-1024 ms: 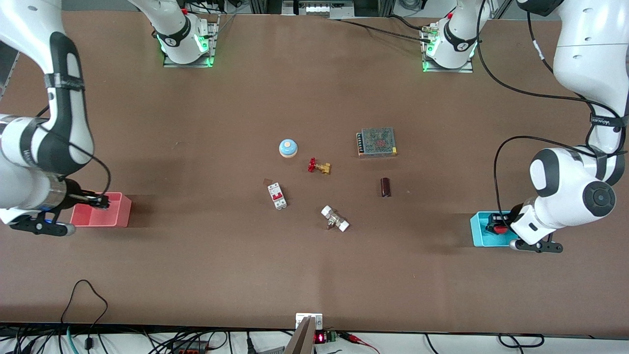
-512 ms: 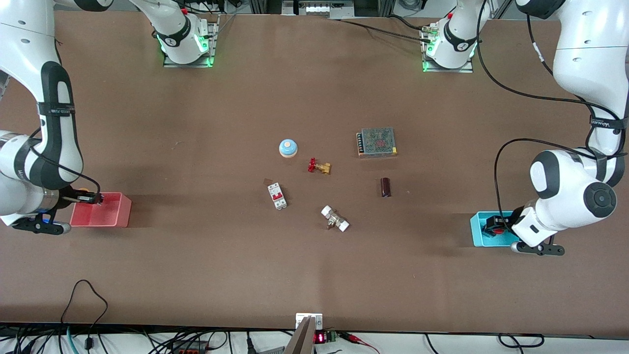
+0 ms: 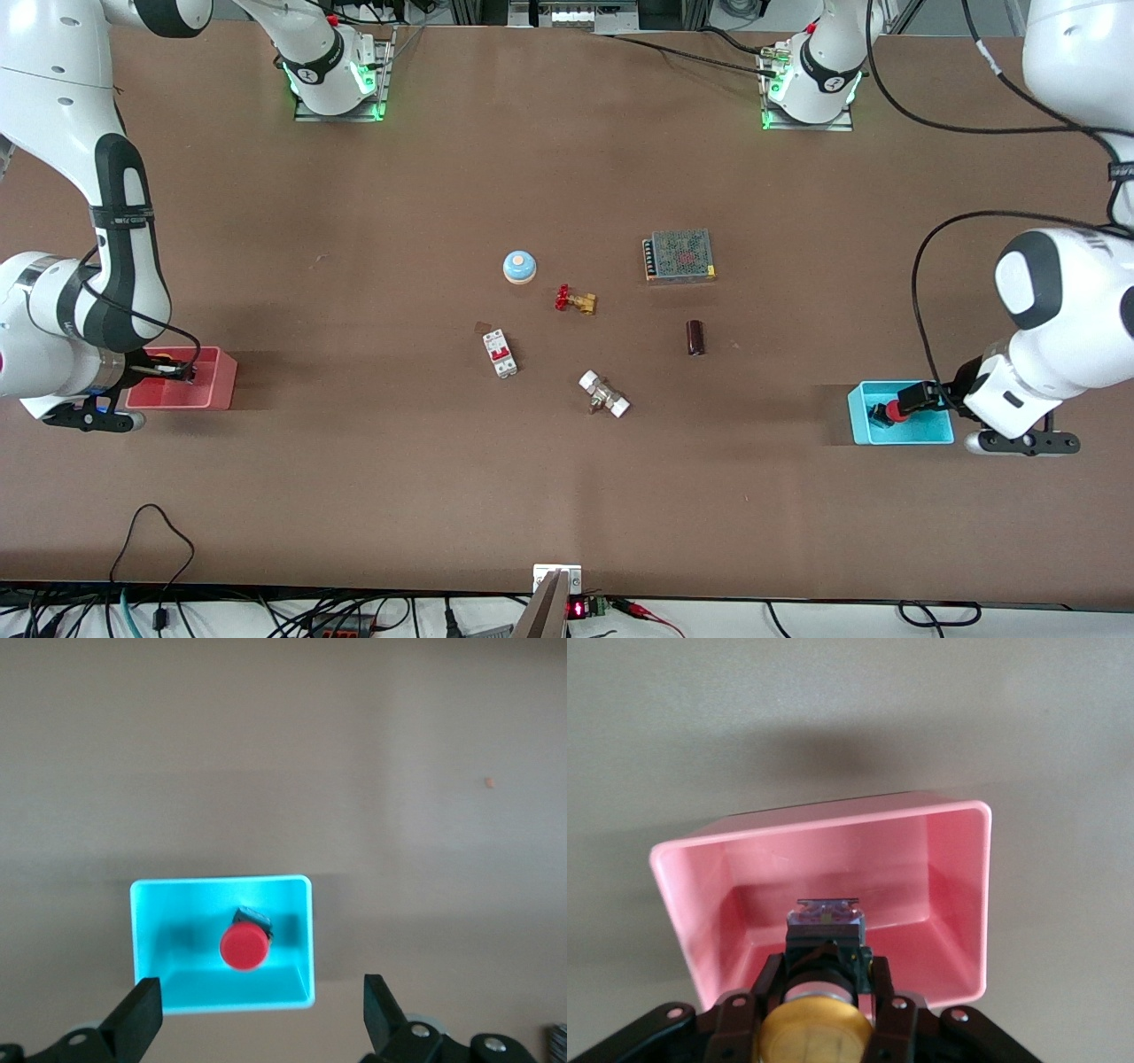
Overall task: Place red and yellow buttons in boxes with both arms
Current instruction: 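Open both grippers to release the buttons inside the boxes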
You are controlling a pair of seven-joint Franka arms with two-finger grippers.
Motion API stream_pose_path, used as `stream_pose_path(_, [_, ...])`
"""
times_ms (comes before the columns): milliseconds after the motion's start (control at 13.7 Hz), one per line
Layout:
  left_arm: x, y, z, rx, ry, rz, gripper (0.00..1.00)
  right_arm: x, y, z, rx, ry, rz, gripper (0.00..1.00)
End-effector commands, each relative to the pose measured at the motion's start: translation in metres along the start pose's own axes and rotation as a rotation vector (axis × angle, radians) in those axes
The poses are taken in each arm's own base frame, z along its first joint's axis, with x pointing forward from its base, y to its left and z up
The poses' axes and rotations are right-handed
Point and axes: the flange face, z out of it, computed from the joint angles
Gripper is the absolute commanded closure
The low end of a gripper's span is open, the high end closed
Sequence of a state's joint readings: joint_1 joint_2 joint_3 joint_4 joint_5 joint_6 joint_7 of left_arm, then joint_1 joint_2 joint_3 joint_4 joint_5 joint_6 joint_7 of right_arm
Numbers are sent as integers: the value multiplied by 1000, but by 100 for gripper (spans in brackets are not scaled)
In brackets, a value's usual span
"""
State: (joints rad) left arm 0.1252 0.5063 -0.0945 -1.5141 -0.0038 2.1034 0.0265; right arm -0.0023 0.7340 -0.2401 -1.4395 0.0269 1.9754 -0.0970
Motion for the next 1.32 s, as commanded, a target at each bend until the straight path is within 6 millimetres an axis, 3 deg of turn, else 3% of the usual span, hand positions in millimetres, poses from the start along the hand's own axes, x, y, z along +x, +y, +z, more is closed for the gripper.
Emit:
stream_pose_path(0, [-19,15,-66,25,-8,-21,0,4,3,4,11,2,-14,71])
stream_pose_path(220, [-37,16,-133,39,17,-19,0,9,7,21,17,20,-3,70])
stream_pose_path(439, [-54,36,-167,41,1,7,0,12,7,30,32,38,-16,70])
stream_pose_path(585, [-70,36,-207,46,29,12,0,14,7,33,43,50,-9,65])
stream_pose_path(659, [-78,37,-225,49,40,13,0,14,7,32,47,52,-7,23])
stream_pose_path(732, [-87,36,-240,52,46,22,0,15,6,26,58,61,-4,0])
stream_pose_path(805, [-94,36,-249,54,50,50,0,14,5,23,66,59,-2,0])
stream_pose_path(1024, [-118,37,-257,59,49,101,0,6,5,-29,82,98,-5,0])
stream_pose_path(1244, [-132,38,-248,66,87,111,0,-13,-14,-107,132,153,-33,0])
